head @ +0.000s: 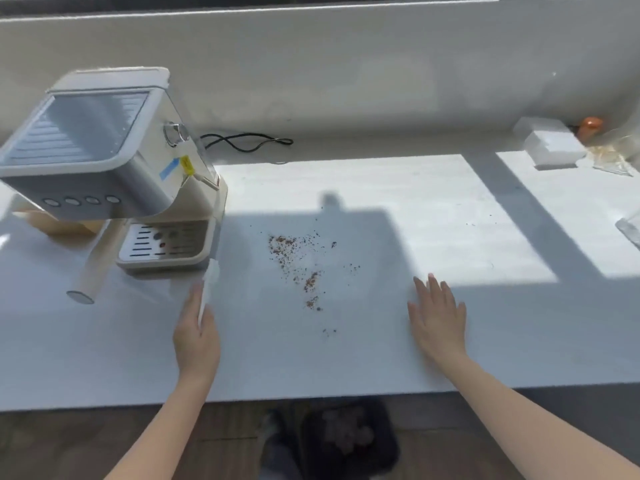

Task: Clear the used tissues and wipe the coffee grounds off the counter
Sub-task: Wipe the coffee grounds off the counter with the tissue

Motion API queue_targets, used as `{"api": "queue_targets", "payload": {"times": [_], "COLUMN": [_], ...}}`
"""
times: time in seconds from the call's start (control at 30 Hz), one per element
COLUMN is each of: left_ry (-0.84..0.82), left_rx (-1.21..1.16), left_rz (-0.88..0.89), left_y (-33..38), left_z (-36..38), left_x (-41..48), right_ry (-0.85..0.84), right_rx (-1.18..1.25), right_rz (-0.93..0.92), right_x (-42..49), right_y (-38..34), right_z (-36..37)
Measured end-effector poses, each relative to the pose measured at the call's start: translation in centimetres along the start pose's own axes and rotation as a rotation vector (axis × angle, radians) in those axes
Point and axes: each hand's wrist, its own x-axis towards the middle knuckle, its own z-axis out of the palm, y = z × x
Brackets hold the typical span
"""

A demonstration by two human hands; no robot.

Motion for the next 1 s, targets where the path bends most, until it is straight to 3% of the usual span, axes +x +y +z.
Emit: {"api": "queue_targets", "payload": {"times": [0.07,0.17,0.27,0.47,0.67,1.0], "left_ry": [-0.06,-0.218,-0.271,-0.378,-0.49,-0.539], "left_rx": [0.134,0.297,0.421,0.431,0.399,0.434], "left_rz": [0.06,0.061,0.095,0.176,0.285,0.261], "left_y": [-1.8,-4.1,-4.5,-1.5,1.5,3.1], "left_z": [0.7,2.2,4.4,9.9,14.1,15.7], "left_x": [-0.4,-0.9,-0.1,0.8,-4.4,-11.2], "right_ry": [-0.017,0.027,0.048,0.036,0.034,0.043], "right_rx": [-0.123,-0.144,-0.155,-0.181,-0.172,-0.151], "right_rz": [-0.03,-0.062,-0.067,-0.044,-0.037,-0.038], "right_x": [-0.4,-0.2,-0.3,-0.1,-0.2,-0.2], "right_y": [1.7,2.1,2.1,2.0,2.0,2.1], "right_z": [1.4,2.0,2.5,2.4,2.2,2.4]}}
